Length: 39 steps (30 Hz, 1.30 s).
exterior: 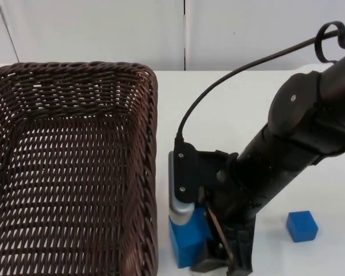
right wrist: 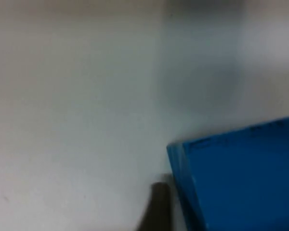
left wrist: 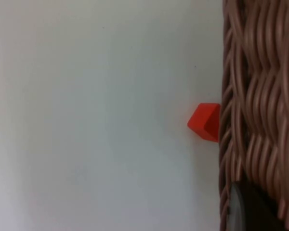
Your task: Pick up the basket with the left hand and place the largest block into the basket with the right hand.
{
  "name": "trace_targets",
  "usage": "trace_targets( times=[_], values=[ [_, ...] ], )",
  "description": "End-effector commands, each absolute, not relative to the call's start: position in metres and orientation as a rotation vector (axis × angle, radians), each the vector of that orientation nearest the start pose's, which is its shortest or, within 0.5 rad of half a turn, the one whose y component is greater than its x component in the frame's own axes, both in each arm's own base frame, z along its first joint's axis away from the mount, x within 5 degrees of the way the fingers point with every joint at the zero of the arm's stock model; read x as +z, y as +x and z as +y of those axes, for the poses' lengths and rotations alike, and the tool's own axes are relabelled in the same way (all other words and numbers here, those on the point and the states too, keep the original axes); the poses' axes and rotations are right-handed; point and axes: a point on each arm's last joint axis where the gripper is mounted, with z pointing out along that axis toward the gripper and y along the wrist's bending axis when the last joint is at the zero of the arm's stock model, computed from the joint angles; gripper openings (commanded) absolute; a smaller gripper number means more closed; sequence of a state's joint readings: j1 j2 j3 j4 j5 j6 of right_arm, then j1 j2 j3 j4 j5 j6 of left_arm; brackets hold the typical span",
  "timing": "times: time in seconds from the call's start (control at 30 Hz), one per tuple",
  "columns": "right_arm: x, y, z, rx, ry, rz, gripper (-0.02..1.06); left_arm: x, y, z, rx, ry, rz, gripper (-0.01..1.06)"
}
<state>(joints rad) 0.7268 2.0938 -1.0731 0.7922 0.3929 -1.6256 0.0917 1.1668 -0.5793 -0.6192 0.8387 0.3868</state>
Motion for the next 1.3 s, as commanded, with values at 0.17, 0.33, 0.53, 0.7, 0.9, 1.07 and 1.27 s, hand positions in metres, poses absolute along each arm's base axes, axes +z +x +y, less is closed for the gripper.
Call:
trace_targets(
  times=[0.17,0.33,0.53,0.7,0.9,1.07,1.27],
  values=[
    [0.080,0.260,0.268,0.364,-1.989,1.898,0.24,0.222,0.185,-0.022,-0.611,-0.104,2.720,0.00],
    [0.102,0.262,0.266,0.370,-1.861,1.981,0.00,0.222,0.185,-0.022,-0.610,-0.105,2.718,0.00],
    [0.119,0.262,0.257,0.311,-1.840,2.051,0.00,0.222,0.185,-0.022,-0.610,-0.105,2.718,0.00],
    [0.132,0.262,0.243,0.288,-1.849,2.130,0.00,0.222,0.185,-0.022,-0.609,-0.105,2.717,0.00],
    [0.163,0.267,0.219,0.322,-1.776,2.202,0.00,0.222,0.185,-0.022,-0.609,-0.105,2.717,0.00],
    [0.194,0.265,0.210,0.292,-1.700,2.187,0.00,0.222,0.185,-0.022,-0.609,-0.105,2.717,0.00],
    [0.237,0.254,0.202,0.281,-1.592,2.133,0.00,0.222,0.185,-0.022,-0.609,-0.105,2.717,0.00]
  ],
)
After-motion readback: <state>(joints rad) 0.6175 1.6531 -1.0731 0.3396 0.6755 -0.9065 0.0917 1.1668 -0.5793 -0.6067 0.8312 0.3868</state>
